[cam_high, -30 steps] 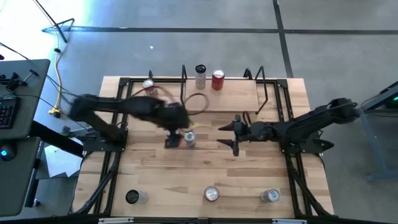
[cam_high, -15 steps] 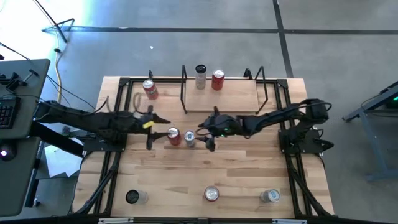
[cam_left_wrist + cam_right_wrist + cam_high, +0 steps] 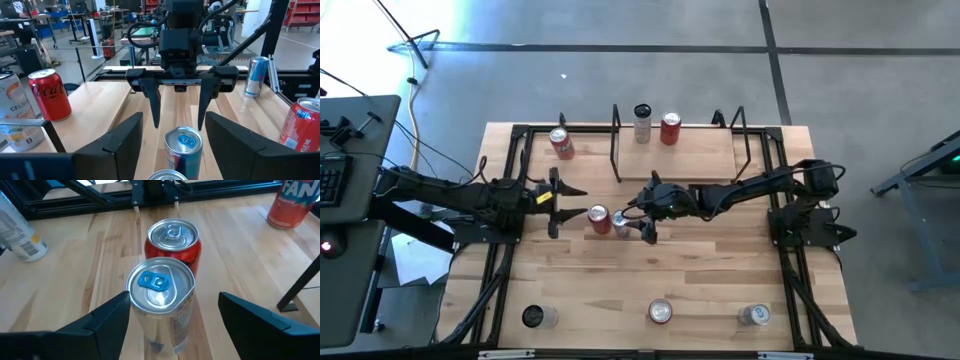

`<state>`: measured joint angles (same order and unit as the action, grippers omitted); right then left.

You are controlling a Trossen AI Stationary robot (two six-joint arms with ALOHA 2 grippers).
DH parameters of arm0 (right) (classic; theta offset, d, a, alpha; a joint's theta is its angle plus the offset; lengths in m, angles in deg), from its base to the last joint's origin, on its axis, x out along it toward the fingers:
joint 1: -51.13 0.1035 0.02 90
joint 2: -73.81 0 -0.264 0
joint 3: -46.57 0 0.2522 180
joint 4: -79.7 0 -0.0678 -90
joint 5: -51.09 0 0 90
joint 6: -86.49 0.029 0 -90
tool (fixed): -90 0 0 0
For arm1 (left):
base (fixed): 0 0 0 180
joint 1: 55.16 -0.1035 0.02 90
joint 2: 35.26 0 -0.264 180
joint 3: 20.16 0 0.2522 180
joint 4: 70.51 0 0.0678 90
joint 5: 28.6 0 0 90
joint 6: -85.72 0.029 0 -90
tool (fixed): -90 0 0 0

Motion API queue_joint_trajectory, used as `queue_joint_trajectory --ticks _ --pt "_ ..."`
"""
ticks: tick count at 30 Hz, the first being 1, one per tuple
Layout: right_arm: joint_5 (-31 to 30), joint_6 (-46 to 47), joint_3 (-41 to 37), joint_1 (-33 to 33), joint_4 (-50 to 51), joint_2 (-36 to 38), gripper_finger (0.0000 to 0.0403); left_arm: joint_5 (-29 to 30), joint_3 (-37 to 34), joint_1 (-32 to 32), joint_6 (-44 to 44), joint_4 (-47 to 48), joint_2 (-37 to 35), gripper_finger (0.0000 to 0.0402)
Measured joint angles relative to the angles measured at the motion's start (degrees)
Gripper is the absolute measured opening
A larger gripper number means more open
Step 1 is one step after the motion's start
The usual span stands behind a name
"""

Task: Place canned beverage on shelf
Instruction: Put the top blue soda can on the shelf

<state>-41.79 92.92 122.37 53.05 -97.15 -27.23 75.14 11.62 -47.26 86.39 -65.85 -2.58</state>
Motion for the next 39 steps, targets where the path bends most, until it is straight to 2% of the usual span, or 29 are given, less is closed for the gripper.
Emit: queue_joint_trajectory --ticks 24,27,31,36,39 --pt "-0.33 1.16 0.04 0.66 -13.25 -7.69 0.0285 -0.04 0.00 0.00 -0.46 -0.17 0.02 0.0204" --pt "-0.55 1.18 0.04 0.74 -13.76 -8.30 0.0269 -0.04 0.00 0.00 -0.60 -0.17 0.02 0.0204" --pt "-0.33 0.84 0.04 0.74 -14.01 -8.39 0.0224 -0.04 0.02 0.00 -1.07 -0.10 0.02 0.0204" --pt "3.48 -3.81 0.01 0.73 -12.03 -7.03 0.0221 -0.04 0.01 0.00 -1.04 0.31 0.04 0.0204" --pt "5.75 -6.82 -0.07 0.76 -8.72 -2.95 0.0221 -0.04 0.02 0.00 -0.74 0.33 0.02 0.0204"
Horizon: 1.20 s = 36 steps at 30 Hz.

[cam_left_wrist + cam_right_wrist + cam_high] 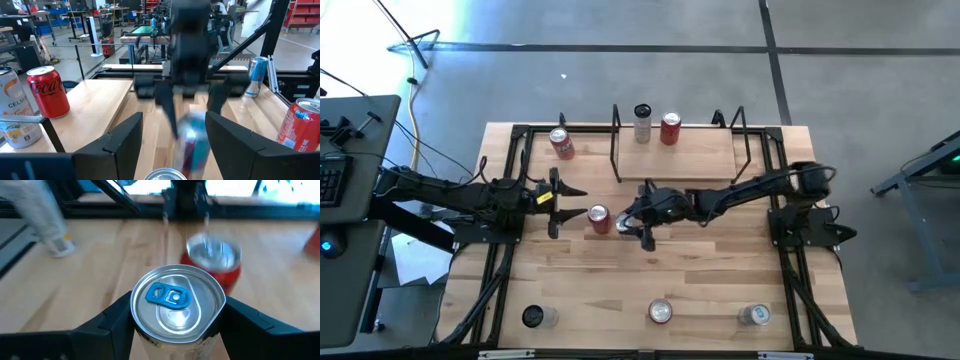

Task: Place canned beverage on shelf
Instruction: Put the top blue soda can on the shelf

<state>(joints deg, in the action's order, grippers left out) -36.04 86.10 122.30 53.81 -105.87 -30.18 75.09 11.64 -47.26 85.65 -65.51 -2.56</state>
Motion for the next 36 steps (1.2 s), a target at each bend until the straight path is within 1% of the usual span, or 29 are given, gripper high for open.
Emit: queue_joint_trajectory --ticks 3,5,7,9,11,13,15,19,24,29,33,36 --pt "-0.35 -4.44 0.07 0.04 5.81 6.52 0.0221 0.00 0.00 0.00 0.30 0.27 0.02 0.0204" --pt "-2.18 -8.34 0.07 -0.41 11.75 11.51 0.0221 0.00 0.00 0.00 0.31 0.42 0.02 0.0204" --pt "-4.15 -12.88 0.07 -1.72 18.63 17.23 0.0221 0.00 0.00 0.01 0.25 0.62 0.02 0.0204" --pt "-5.32 -16.05 -0.12 -4.54 23.91 22.91 0.0221 -0.19 0.00 0.04 -0.25 0.64 0.02 0.0204" --pt "-2.66 -19.31 -1.48 -9.15 26.88 27.77 0.0221 -0.80 0.00 0.04 -0.68 0.63 0.16 0.0204" --pt "2.78 -21.84 -3.13 -15.48 29.19 31.58 0.0221 -0.92 0.00 0.04 -0.75 0.66 0.20 0.0204" --pt "7.02 -23.90 -4.42 -22.42 29.64 33.64 0.0221 -0.90 0.00 0.04 -0.75 0.65 0.28 0.0204" --pt "12.92 -26.68 -6.77 -35.17 29.42 33.36 0.0221 -0.90 0.00 0.02 -1.00 0.65 0.28 0.0204" --pt "20.26 -28.56 -7.63 -46.13 28.34 30.64 0.0221 -0.90 0.00 0.00 -1.67 0.73 0.28 0.0204" --pt "26.13 -28.77 -7.58 -52.73 27.11 27.21 0.0221 -1.11 0.00 0.00 -2.67 1.18 0.28 0.0204" --pt "32.75 -28.46 -7.58 -54.98 26.40 23.38 0.0221 -1.11 0.00 0.00 -1.76 1.20 0.28 0.0204" --pt "34.90 -29.92 -7.63 -56.08 25.87 21.51 0.0221 -1.11 0.00 0.00 -1.31 1.27 0.28 0.0204"
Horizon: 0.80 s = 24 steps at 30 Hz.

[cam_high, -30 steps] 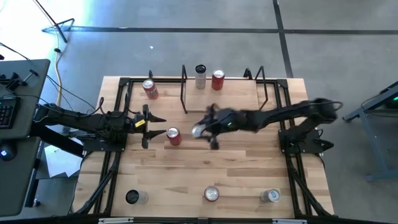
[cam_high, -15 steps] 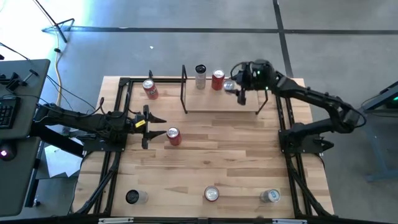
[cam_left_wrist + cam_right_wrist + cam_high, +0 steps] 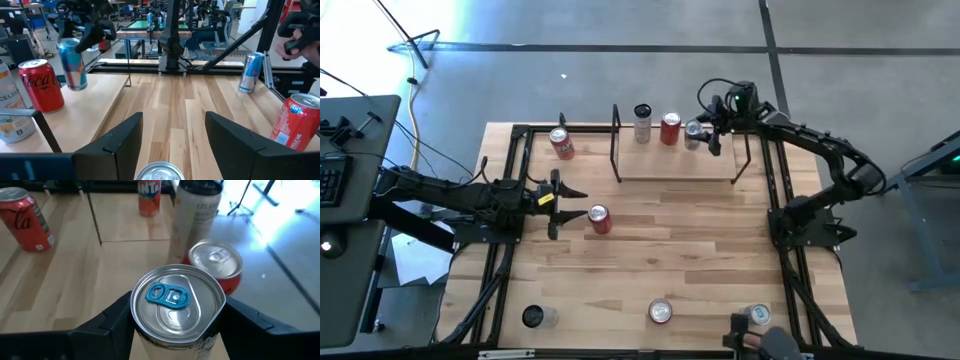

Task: Place canned beverage on shelf
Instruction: Put the top blue soda can on the shelf

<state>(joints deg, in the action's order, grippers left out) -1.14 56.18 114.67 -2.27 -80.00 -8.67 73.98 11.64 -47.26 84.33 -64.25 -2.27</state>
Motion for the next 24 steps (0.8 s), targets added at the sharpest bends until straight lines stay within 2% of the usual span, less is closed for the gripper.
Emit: queue_joint_trajectory --ticks 3,11,17,24 --pt "1.66 -1.82 0.07 -1.62 -0.55 -0.20 0.0221 0.00 0.00 0.00 0.03 0.08 0.00 0.0204" --pt "11.58 -4.70 0.07 -8.53 0.00 -0.71 0.0221 0.00 0.00 0.00 0.13 0.30 0.00 0.0204" --pt "16.28 -6.16 0.09 -10.49 -1.35 -4.54 0.0221 0.00 0.00 0.00 0.58 0.30 0.00 0.0204" --pt "16.92 -7.73 0.11 -10.49 -2.46 -8.21 0.0221 -0.01 0.00 0.00 0.15 0.01 0.00 0.0204"
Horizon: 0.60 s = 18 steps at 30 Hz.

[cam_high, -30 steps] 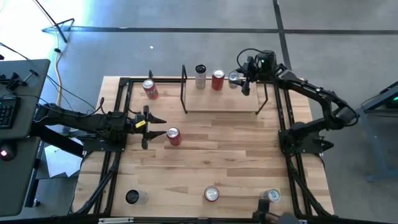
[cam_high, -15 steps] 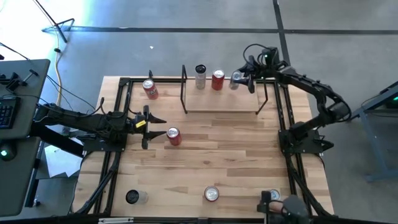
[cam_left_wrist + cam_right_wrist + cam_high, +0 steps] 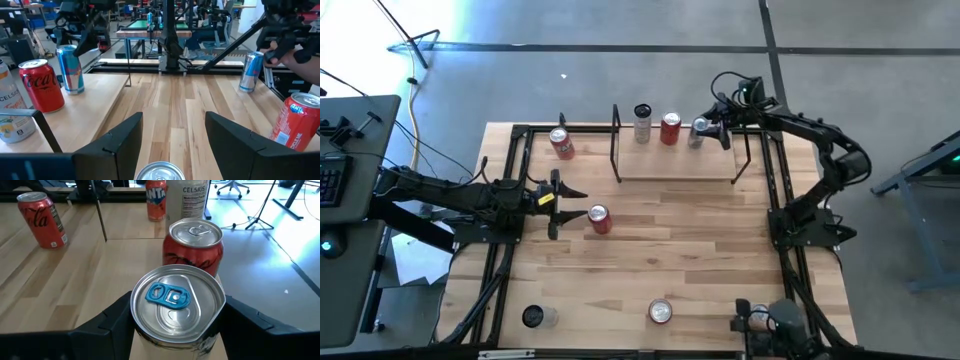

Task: Place canned beverage on shelf
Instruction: Put the top blue soda can on the shelf

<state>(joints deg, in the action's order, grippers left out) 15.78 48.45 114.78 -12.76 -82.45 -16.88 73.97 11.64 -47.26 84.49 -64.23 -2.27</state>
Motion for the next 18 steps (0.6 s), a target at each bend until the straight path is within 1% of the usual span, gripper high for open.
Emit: queue_joint_trajectory --ticks 6,10,15,18 --pt "-0.18 0.16 0.11 0.02 -0.74 -0.67 0.0220 -0.23 0.00 0.00 -0.06 -0.09 0.00 0.0204" --pt "-1.07 2.69 0.11 0.02 -2.08 -0.73 0.0221 -1.23 0.00 0.00 -0.62 -0.09 0.00 0.0204" --pt "-2.11 4.92 0.11 0.02 -2.64 -0.76 0.0265 -1.52 0.00 0.00 -0.64 -0.09 0.00 0.0204" --pt "-2.13 6.31 0.19 0.02 -2.52 -0.78 0.0279 -1.52 0.00 0.00 -0.66 -0.09 0.00 0.0204"
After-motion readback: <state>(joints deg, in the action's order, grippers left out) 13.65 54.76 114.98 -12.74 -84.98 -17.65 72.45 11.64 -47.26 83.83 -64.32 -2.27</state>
